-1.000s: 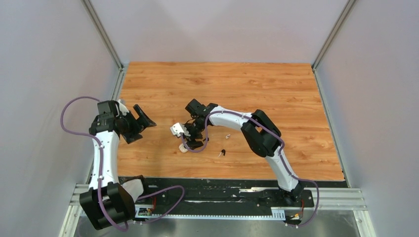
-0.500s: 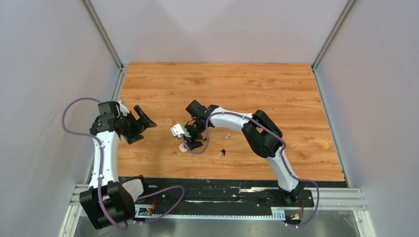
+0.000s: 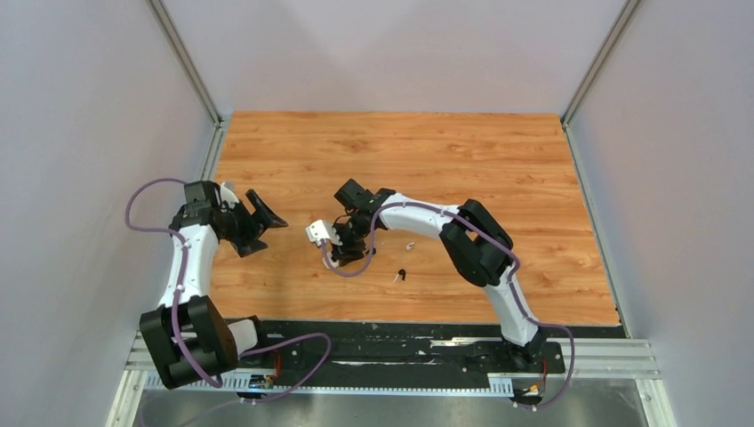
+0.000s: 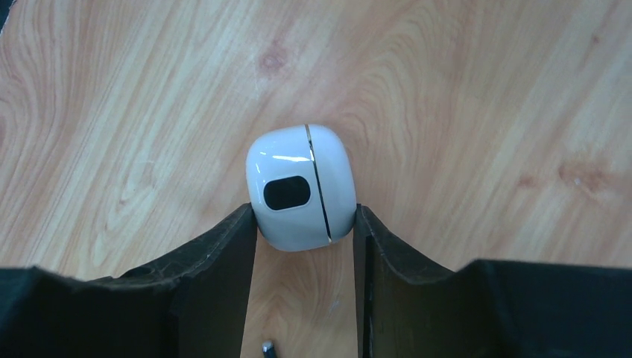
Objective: Insert the wireless bluetooth earbuds into the charging case
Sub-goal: Pick up the charging case at the center of the board.
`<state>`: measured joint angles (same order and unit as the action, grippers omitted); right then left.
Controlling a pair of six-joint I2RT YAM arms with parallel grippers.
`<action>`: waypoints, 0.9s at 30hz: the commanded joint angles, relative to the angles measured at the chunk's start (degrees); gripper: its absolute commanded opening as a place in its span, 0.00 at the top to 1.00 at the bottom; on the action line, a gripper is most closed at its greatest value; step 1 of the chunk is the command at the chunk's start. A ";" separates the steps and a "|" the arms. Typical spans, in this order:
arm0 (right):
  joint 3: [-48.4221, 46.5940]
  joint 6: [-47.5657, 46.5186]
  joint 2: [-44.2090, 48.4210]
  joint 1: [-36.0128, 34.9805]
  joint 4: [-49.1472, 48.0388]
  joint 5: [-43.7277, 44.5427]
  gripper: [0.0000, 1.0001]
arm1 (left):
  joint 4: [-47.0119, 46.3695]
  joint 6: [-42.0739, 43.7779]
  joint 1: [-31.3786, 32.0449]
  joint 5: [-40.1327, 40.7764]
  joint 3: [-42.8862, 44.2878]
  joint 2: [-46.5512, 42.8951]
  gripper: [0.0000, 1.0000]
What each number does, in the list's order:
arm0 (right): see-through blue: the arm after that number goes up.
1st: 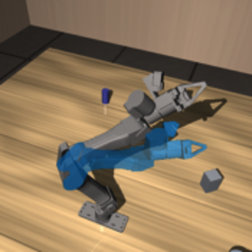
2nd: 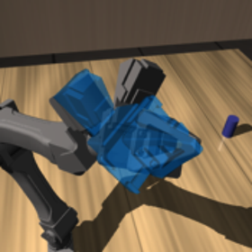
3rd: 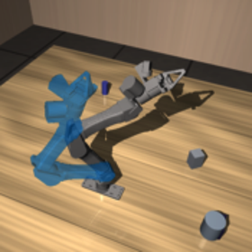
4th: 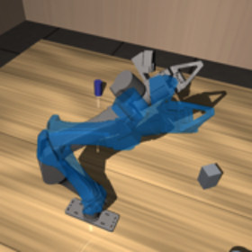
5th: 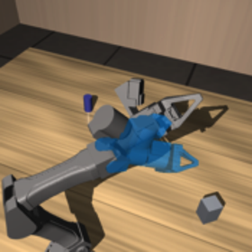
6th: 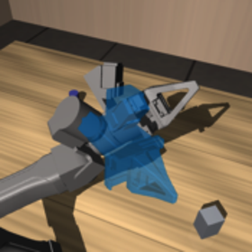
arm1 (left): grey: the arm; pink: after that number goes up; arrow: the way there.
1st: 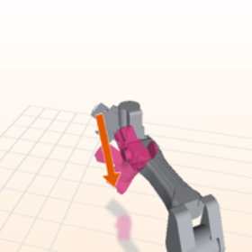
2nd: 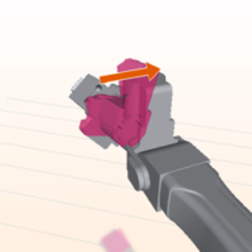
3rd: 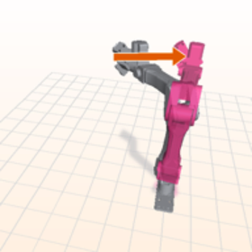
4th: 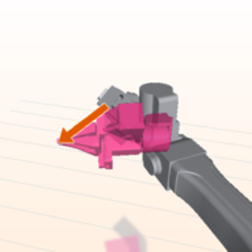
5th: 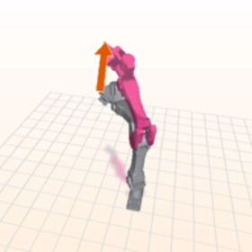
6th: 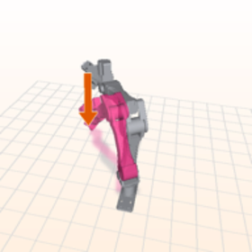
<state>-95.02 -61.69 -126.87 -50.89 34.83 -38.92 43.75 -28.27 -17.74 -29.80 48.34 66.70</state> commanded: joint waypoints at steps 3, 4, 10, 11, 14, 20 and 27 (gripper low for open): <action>1.14 14.88 13.48 5.25 -6.61 6.68 0.74 | -13.14 -1.08 1.80 -11.12 0.76 1.48 0.06; 1.67 17.15 15.86 6.01 -8.08 8.25 0.74 | -17.07 -1.21 3.43 -12.11 0.95 1.05 0.05; 3.60 21.24 27.91 7.82 -12.13 18.00 0.77 | -39.50 -2.46 12.40 -20.83 3.89 -3.92 0.04; 3.70 21.26 29.57 8.09 -12.38 18.94 0.78 | -42.94 -5.56 12.96 -23.24 3.87 -3.89 0.05; 4.14 20.91 34.08 8.53 -13.77 21.72 0.79 | -51.93 -8.21 16.44 -28.29 8.53 -1.33 0.06; 9.14 18.23 42.84 8.53 -22.49 23.69 0.78 | -56.86 -6.38 25.43 -29.96 16.27 1.27 0.09; 14.21 13.98 48.46 6.20 -28.51 25.62 0.81 | -61.41 -7.62 29.52 -29.19 18.36 3.61 0.20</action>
<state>-82.67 -44.84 -81.91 -42.81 12.78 -15.84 -12.91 -34.89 10.85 -58.28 65.12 68.66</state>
